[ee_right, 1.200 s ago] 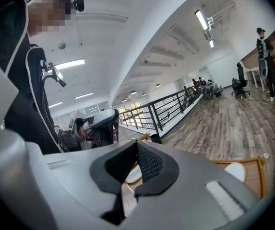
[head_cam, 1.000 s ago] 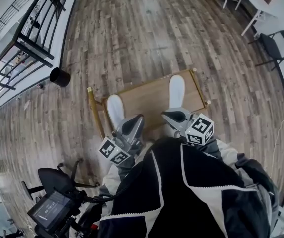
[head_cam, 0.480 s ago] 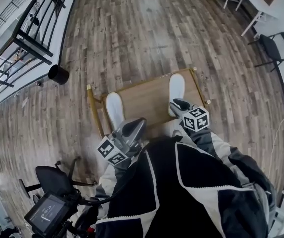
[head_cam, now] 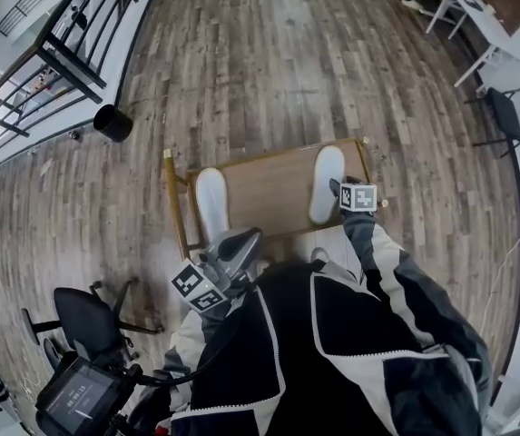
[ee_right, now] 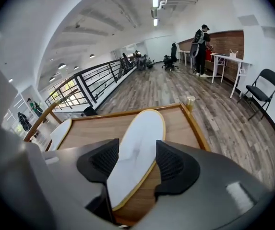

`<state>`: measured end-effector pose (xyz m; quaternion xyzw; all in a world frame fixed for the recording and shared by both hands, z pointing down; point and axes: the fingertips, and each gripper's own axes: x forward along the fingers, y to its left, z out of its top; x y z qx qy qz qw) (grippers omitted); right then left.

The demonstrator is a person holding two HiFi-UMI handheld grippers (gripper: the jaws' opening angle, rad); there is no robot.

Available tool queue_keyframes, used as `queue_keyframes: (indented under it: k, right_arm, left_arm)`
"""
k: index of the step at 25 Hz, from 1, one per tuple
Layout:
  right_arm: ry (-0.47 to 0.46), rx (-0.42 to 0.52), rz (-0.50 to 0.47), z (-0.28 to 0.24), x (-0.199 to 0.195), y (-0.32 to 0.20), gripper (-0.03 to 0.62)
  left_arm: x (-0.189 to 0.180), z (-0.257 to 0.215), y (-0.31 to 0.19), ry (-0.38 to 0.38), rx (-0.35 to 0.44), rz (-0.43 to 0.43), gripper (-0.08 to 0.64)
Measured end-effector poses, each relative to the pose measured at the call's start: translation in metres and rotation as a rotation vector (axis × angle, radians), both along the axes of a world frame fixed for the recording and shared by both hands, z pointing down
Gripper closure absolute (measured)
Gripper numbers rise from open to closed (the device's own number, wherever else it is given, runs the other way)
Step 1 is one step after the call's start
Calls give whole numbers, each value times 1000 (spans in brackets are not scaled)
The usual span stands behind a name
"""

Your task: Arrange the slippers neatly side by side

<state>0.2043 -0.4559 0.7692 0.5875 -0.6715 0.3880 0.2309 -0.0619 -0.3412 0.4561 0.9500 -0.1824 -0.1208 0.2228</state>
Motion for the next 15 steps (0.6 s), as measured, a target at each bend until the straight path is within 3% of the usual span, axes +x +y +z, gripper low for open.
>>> queue_keyframes:
  k: [5, 7, 8, 9, 15]
  right_arm:
    - [-30, -117, 6, 25, 3, -13, 386]
    - [-45, -169, 0, 37, -3, -14, 455]
    - [-55, -180, 5, 40, -5, -16, 547]
    - [-58, -185, 10, 41, -6, -18, 565]
    - [-50, -168, -1, 38, -6, -19, 568]
  left_arm:
    - [-7, -1, 0, -18, -2, -59, 540]
    - [-11, -1, -2, -34, 2, -73, 540]
    - [-13, -1, -2, -40, 4, -79, 540]
    - [-14, 0, -3, -44, 4, -83, 540]
    - [-16, 4, -2, -48, -7, -93, 540]
